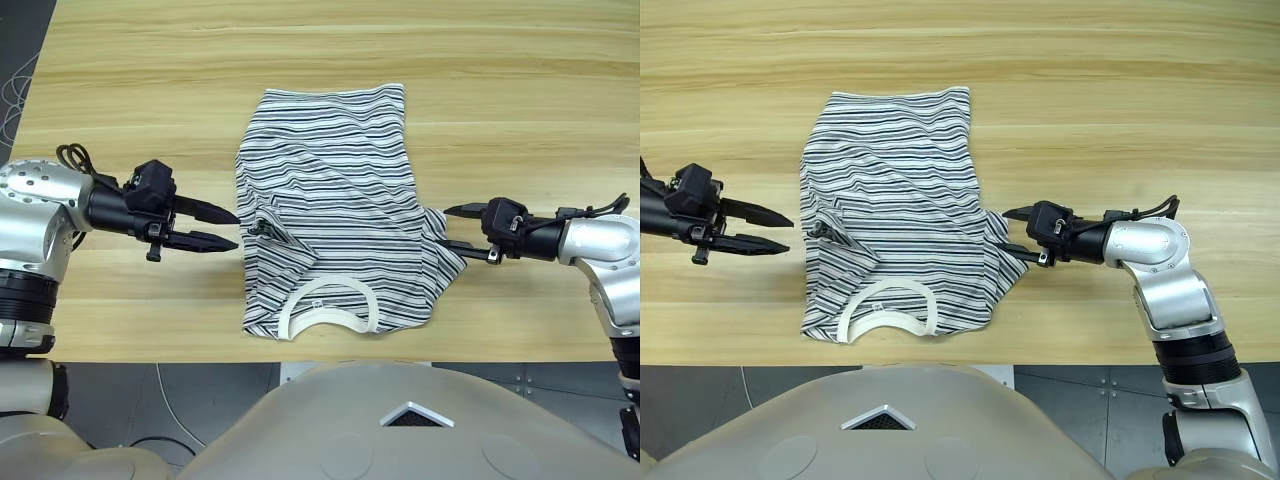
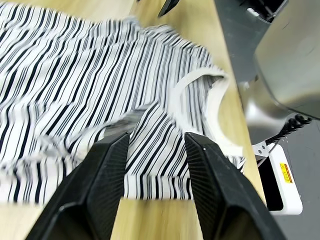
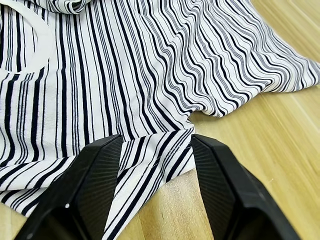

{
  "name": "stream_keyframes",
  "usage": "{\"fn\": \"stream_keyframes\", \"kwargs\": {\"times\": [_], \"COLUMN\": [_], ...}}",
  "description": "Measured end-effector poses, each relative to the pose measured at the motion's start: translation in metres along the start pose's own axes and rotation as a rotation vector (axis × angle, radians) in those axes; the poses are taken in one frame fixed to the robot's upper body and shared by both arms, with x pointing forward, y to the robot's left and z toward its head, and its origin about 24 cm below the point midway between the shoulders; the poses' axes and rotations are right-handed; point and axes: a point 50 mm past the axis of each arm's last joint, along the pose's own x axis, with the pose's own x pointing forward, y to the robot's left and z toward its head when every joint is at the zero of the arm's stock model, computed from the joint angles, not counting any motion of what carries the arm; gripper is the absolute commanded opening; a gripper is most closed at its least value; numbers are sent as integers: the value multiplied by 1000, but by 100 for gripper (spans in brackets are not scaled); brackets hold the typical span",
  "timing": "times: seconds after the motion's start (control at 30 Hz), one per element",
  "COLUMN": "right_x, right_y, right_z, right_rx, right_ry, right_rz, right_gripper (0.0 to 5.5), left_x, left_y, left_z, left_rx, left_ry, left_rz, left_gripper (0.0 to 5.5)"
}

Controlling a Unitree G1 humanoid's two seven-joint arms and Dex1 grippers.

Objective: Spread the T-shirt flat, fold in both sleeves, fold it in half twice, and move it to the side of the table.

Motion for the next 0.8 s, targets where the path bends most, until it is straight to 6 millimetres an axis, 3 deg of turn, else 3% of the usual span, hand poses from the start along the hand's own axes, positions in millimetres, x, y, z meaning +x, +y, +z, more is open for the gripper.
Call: {"fn": "stream_keyframes", "kwargs": {"times": [0.3, 0.67, 0.8], "right_x": [0, 0, 0], "right_y": [-2, -4, -5], "right_z": [-2, -2, -1], "right_rx": [2, -4, -12], "right_ry": [-1, -3, -7], "right_rz": [-6, -11, -12], "right_gripper": [254, 254, 254], "left_x": [13, 50, 61], "left_y": [20, 37, 37], "left_z": [-22, -20, -5], "left_rx": [-47, -14, 48], "left_ry": [70, 69, 49], "left_rz": [33, -25, -72], "left_gripper": [206, 206, 206]}}
